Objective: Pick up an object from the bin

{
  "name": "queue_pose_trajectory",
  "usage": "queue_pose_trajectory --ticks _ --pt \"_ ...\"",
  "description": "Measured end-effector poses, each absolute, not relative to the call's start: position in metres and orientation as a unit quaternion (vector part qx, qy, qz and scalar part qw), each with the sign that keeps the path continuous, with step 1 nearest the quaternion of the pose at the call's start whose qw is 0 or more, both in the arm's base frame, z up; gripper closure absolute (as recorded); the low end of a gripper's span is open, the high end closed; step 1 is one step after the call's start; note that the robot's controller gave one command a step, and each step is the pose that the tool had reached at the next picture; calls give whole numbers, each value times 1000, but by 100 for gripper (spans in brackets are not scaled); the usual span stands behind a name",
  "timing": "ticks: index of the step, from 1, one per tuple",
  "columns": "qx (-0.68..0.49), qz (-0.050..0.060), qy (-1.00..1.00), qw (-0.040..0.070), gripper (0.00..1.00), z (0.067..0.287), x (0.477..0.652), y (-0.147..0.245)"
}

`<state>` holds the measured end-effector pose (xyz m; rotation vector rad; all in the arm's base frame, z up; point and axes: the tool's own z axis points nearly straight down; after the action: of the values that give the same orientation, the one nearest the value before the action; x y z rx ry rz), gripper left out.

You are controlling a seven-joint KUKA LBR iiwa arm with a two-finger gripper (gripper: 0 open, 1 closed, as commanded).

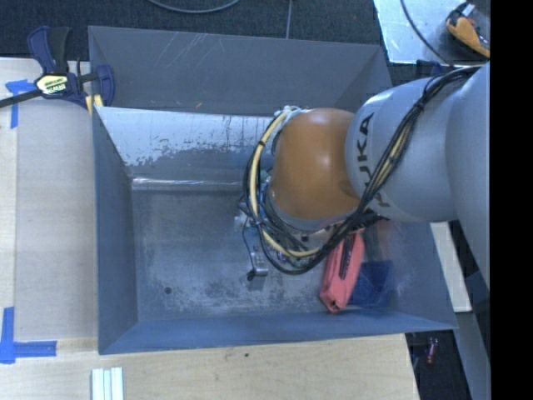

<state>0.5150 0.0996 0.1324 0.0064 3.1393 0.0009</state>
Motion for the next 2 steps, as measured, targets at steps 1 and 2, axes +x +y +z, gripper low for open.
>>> queue_pose_trajectory --ticks 1,2 --pt "2 0 1000 1 0 133 515 99" --pt "-25 0 1000 4 0 202 518 64"
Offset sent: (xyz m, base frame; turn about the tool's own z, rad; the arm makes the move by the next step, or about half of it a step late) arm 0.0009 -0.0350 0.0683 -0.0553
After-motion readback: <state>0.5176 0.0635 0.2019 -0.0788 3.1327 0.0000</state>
